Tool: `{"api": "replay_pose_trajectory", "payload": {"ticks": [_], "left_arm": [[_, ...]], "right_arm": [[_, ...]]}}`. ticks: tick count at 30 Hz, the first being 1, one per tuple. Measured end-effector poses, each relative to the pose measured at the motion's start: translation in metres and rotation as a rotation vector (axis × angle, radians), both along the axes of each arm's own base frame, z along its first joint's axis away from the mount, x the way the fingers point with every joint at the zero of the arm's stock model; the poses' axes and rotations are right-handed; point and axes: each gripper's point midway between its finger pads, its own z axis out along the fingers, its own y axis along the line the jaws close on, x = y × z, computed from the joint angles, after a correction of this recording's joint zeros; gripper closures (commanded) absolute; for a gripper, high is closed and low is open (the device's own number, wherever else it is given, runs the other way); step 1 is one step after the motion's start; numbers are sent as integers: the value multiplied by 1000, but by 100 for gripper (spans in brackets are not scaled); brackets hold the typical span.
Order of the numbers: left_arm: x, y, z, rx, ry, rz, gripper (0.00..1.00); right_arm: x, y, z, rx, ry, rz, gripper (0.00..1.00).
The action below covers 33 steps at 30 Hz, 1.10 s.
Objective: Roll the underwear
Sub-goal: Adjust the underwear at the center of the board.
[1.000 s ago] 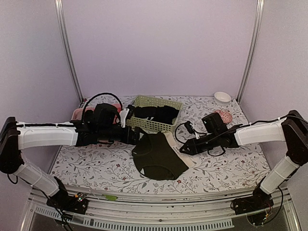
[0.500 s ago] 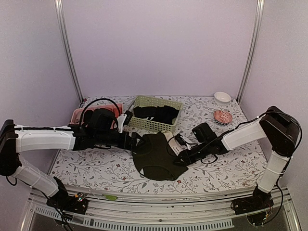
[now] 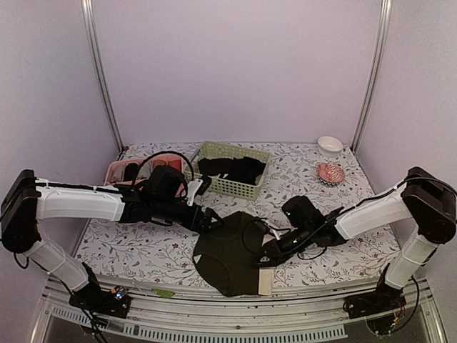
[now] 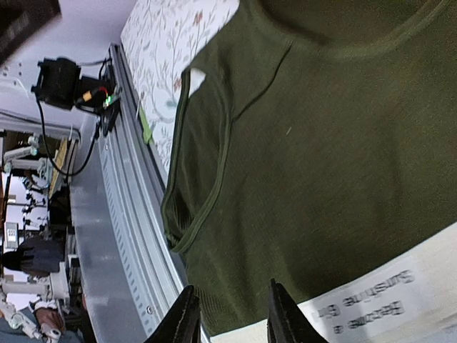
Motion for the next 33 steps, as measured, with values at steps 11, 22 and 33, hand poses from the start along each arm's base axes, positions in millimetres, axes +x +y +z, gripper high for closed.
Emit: {"api": "replay_pose_trajectory", "payload": {"ticks": [11, 22, 33], "left_arm": [[-22, -21, -34, -10, 92, -158, 51], [-6, -10, -77, 58, 165, -115, 73], [6, -1, -79, 79, 143, -84, 60]], "right_arm": [[105, -8, 20, -23, -210, -197, 76], [158, -44, -28, -138, -179, -307, 80], [159, -43, -14, -73, -190, -258, 65]]}}
